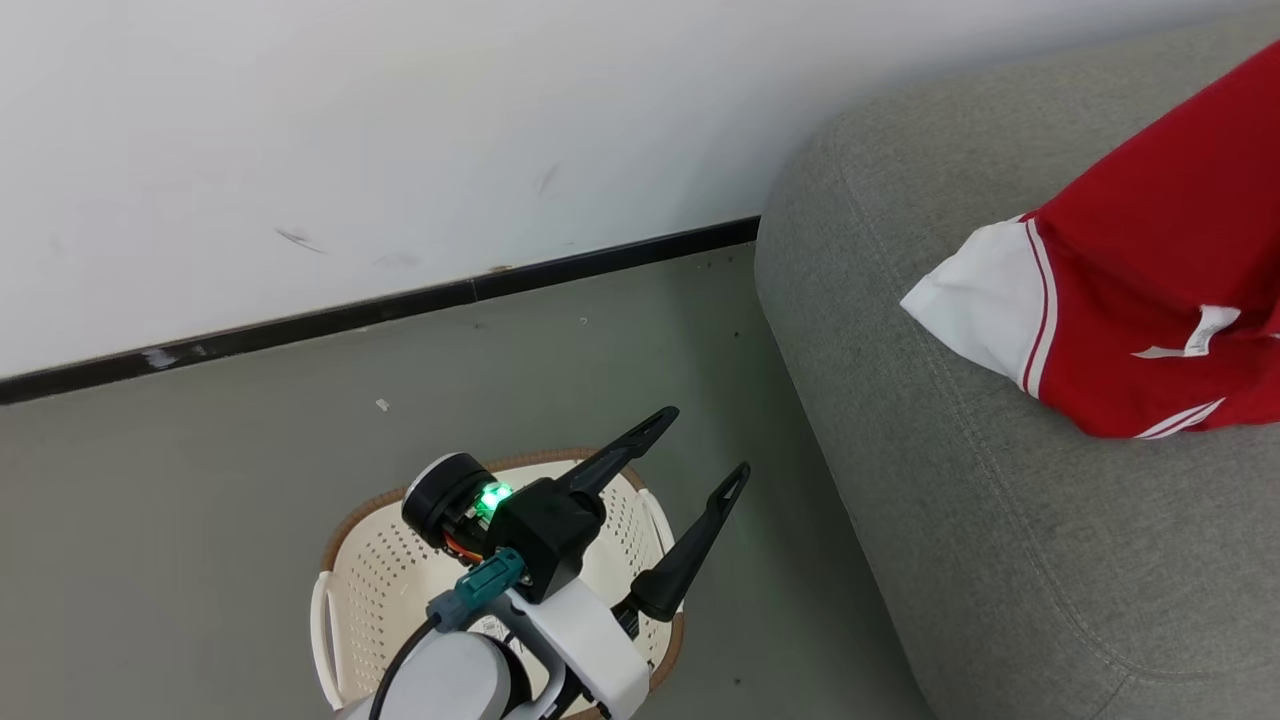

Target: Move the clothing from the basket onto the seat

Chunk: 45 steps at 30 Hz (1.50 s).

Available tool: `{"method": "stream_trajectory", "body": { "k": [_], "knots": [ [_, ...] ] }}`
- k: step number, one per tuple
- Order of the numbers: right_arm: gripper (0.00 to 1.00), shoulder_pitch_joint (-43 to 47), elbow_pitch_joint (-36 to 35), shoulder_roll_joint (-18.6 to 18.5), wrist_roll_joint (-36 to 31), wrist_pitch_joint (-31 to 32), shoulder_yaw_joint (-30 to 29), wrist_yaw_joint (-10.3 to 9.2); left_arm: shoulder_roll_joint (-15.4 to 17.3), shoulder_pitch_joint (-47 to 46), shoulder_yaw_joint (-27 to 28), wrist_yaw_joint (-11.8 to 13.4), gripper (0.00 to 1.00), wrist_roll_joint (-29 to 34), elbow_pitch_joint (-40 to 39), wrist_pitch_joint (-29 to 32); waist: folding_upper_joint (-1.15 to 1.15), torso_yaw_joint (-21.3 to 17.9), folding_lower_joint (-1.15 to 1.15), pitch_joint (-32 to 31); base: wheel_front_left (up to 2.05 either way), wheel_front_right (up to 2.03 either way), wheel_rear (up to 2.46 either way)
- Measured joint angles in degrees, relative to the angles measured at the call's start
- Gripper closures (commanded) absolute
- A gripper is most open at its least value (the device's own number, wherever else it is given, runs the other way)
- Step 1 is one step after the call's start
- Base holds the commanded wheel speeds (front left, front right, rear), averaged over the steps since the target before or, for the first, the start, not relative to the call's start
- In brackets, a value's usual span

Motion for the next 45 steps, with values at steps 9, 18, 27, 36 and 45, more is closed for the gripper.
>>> {"method": "stream_trajectory", "body": {
  "k": [9,18,27,36,45],
  "knots": [
    [1.00,7.23,5.92,1.27,-2.88,-1.16,0.57,0.01,-0.40,-1.84,-1.40,-0.02,0.00,1.34,-1.75,1.99,0.00,1.08,0.00,4.08,0.00,0.00,0.00],
    [1.00,11.77,10.47,4.20,-5.70,-4.92,1.56,0.00,-0.19,-4.12,-1.58,-0.15,0.00,2.32,-2.47,3.00,0.00,1.87,0.00,8.21,0.00,0.00,0.00],
    [1.00,16.44,13.32,9.13,-5.22,-7.73,-0.27,0.01,0.76,-5.08,-0.49,-0.14,0.00,3.02,-2.49,3.05,0.00,2.14,0.00,11.18,0.00,0.00,0.00],
    [0.49,17.33,12.50,11.72,-5.97,-8.39,-0.33,0.01,1.78,-5.06,0.96,0.05,0.00,3.04,-1.92,2.32,0.00,0.57,0.00,11.50,0.00,0.00,0.00],
    [0.00,21.24,4.70,12.15,-7.66,-8.40,-0.54,0.01,2.32,-4.71,1.74,0.05,0.00,2.09,-0.12,1.00,0.00,-1.19,0.00,9.93,0.00,0.00,0.00]
  ]
}}
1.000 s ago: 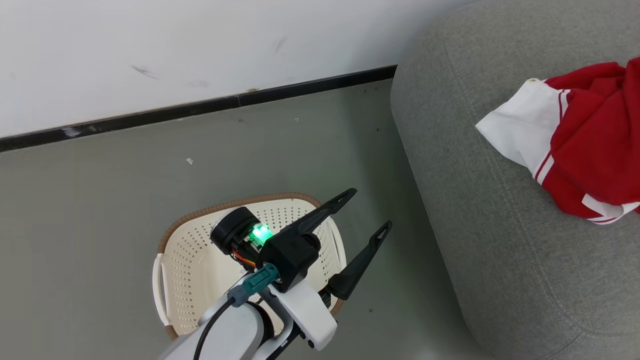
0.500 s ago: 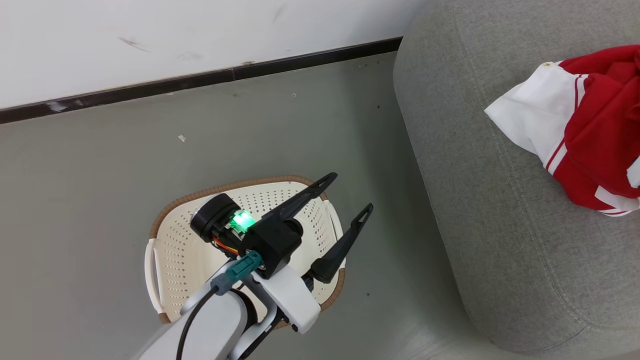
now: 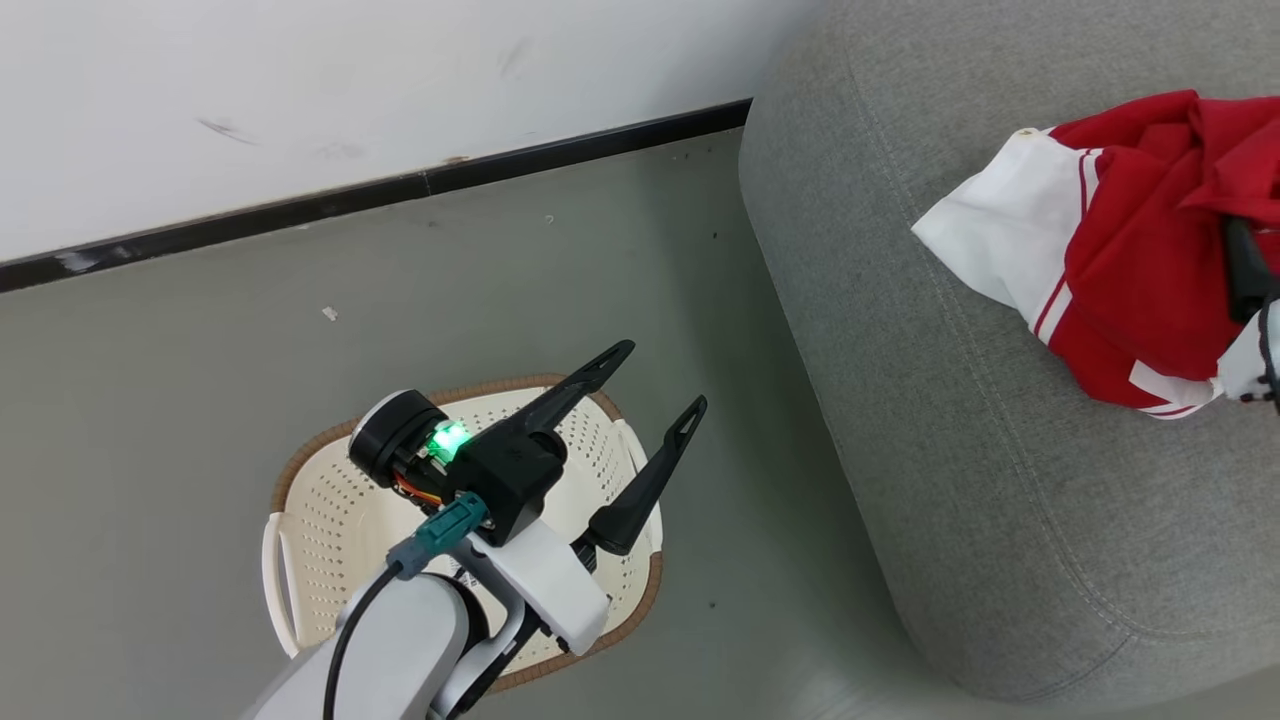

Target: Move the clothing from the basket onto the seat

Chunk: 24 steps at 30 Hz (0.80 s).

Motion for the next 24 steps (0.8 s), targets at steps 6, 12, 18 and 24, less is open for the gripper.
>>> {"method": "stream_trajectory", "body": {
  "k": [6,12,18,24],
  "knots": [
    [0.00,4.64,-5.20,1.70,-0.49,0.00,-0.05,0.00,0.11,1.70,2.03,1.07,0.00,-0.90,1.41,-1.57,0.00,-1.17,0.00,-1.43,0.00,0.00,0.00],
    [0.00,8.63,-11.02,4.25,-0.77,0.00,0.42,0.00,0.51,4.09,5.83,3.80,0.00,-1.71,3.02,-4.43,0.00,-1.89,0.00,-3.41,0.00,0.00,0.00],
    [0.00,9.78,-16.67,5.59,-2.36,-0.01,0.41,0.00,0.94,6.88,9.25,6.66,0.00,-2.15,4.59,-6.55,0.00,-1.67,0.00,-5.22,0.00,0.00,0.00],
    [0.00,12.04,-20.16,9.58,-3.85,-0.07,1.48,0.00,1.94,9.99,13.04,9.67,0.00,-3.24,6.87,-8.95,0.00,-0.60,0.00,-6.88,0.00,0.00,0.00]
  ]
}}
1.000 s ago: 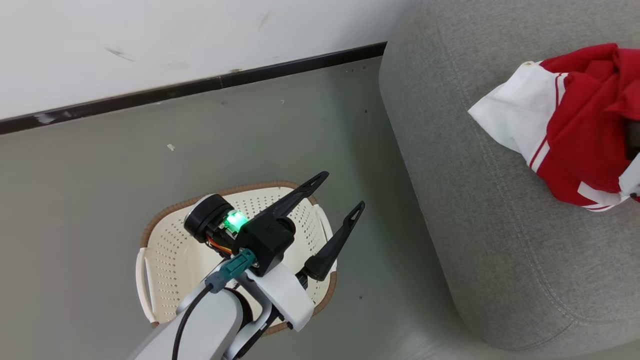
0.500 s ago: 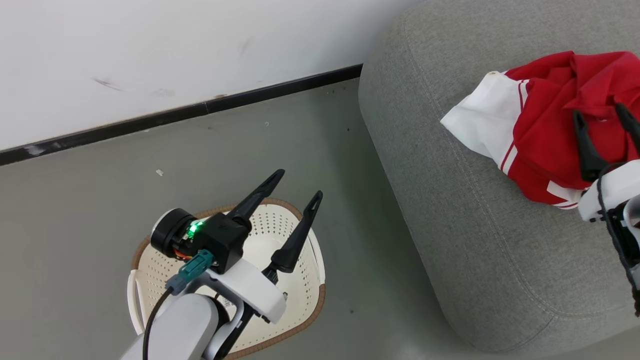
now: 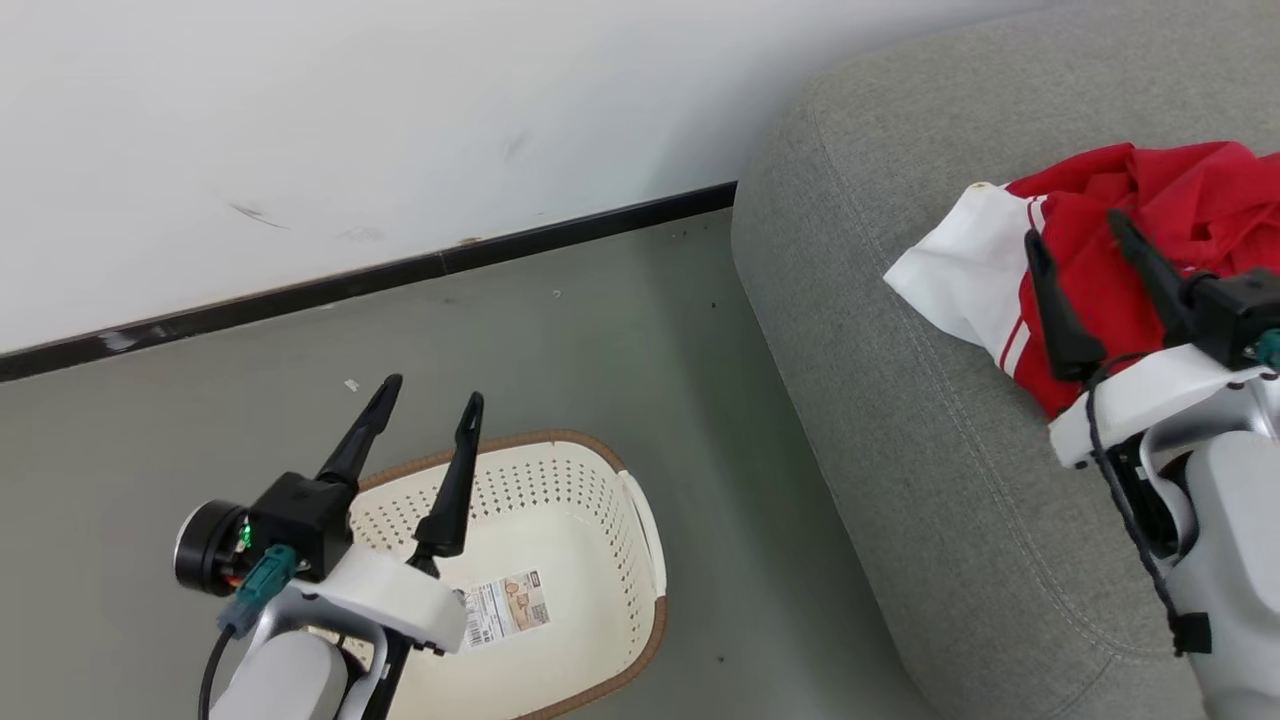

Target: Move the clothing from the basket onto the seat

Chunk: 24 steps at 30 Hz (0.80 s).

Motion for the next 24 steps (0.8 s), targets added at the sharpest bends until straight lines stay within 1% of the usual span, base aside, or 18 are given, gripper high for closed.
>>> {"method": "stream_trajectory", "body": {
  "k": [7,11,18,24],
  "knots": [
    [0.00,2.10,-2.50,4.99,-1.24,0.00,2.91,0.00,0.68,3.89,4.09,3.44,0.00,-0.31,2.15,-1.97,0.00,1.96,0.00,-1.72,0.00,0.00,0.00],
    [0.00,3.22,-4.14,6.82,-2.07,-0.01,4.20,0.00,0.98,5.92,6.35,5.05,0.00,-0.42,2.50,-2.77,0.00,3.26,0.00,-2.71,0.00,0.00,0.00],
    [0.00,6.33,-5.54,7.73,-4.65,-0.01,3.98,0.00,1.22,8.71,9.79,7.35,0.00,-1.34,2.71,-3.30,0.00,5.55,0.00,-4.57,0.00,0.00,0.00],
    [0.00,9.41,-6.86,8.29,-5.06,-0.01,3.98,0.00,1.66,10.71,10.47,8.00,0.00,-1.40,3.25,-3.31,0.00,7.36,0.00,-6.37,0.00,0.00,0.00]
  ]
}}
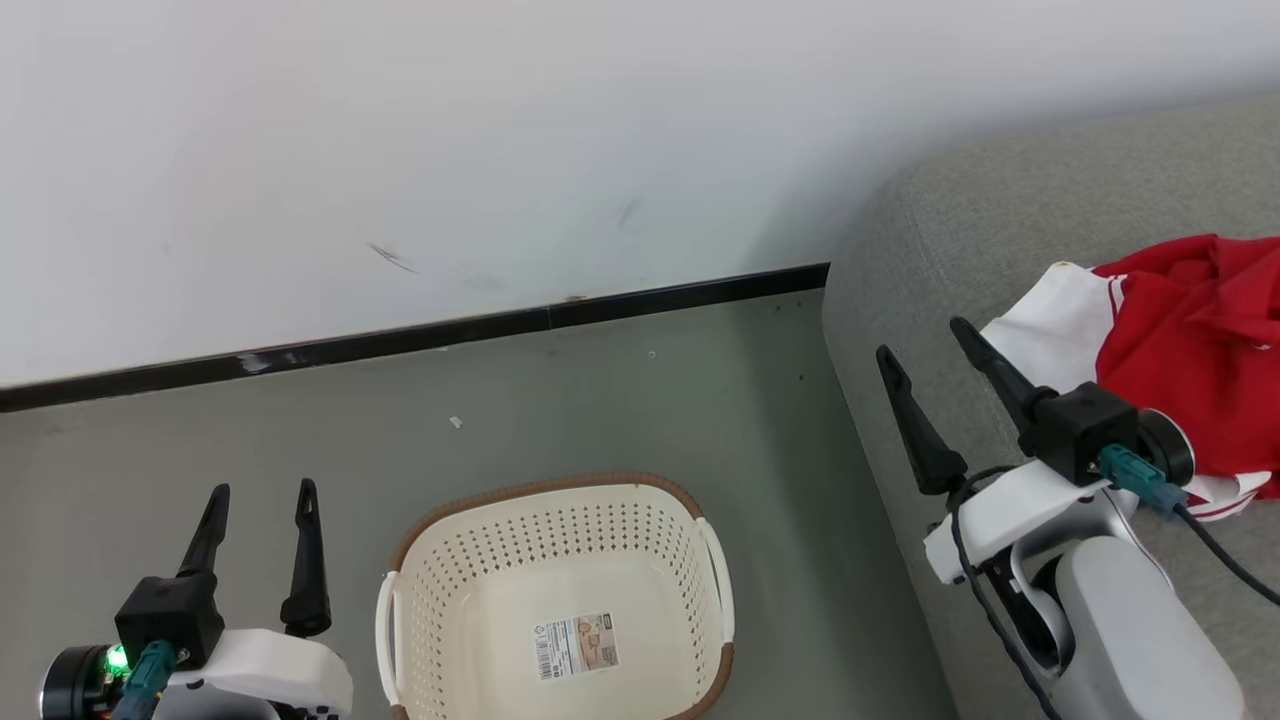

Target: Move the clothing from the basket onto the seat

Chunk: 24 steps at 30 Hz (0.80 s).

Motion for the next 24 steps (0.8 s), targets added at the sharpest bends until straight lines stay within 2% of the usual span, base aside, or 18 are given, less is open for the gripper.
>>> {"method": "stream_trajectory", "body": {
  "k": [16,24],
  "knots": [
    [0.00,10.26,-1.59,0.80,-0.41,0.01,-2.46,0.00,0.13,2.95,0.48,-0.03,0.00,-0.69,1.67,-0.16,0.00,3.40,0.00,-4.84,0.00,0.00,0.00],
    [0.00,14.76,-2.13,1.36,-0.31,0.01,-3.92,0.00,-0.66,2.95,-1.11,-0.86,0.00,-1.09,1.77,-0.15,0.00,4.37,0.00,-6.88,0.00,0.00,0.00]
  ]
}}
